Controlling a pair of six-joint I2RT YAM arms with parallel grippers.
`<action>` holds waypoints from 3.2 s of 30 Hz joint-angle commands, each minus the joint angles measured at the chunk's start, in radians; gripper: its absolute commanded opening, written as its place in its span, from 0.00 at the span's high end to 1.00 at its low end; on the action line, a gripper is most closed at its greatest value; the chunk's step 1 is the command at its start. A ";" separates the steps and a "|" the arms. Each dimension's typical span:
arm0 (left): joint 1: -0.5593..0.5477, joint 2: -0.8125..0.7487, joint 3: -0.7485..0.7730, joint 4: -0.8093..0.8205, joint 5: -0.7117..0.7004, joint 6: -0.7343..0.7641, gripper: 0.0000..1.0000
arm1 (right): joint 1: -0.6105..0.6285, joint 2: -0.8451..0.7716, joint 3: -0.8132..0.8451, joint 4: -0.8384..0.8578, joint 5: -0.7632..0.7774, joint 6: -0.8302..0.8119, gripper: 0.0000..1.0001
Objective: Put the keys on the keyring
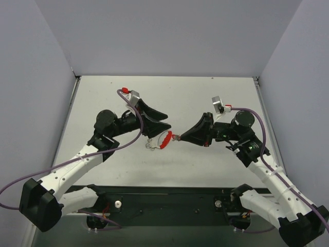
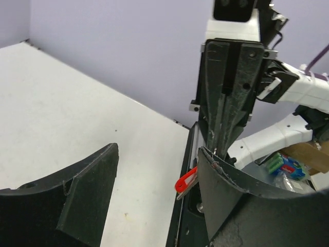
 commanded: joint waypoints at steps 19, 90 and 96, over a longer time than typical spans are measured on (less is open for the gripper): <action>0.301 0.229 -0.127 -0.625 -0.215 0.009 0.36 | -0.022 0.158 -0.066 0.040 -0.011 -0.081 1.00; -0.007 0.496 -0.109 -0.465 -0.472 -0.175 0.53 | -0.134 0.068 -0.151 0.009 -0.034 -0.080 1.00; -0.013 0.551 -0.094 -0.457 -0.529 -0.176 0.59 | -0.136 0.068 -0.149 0.011 -0.036 -0.080 1.00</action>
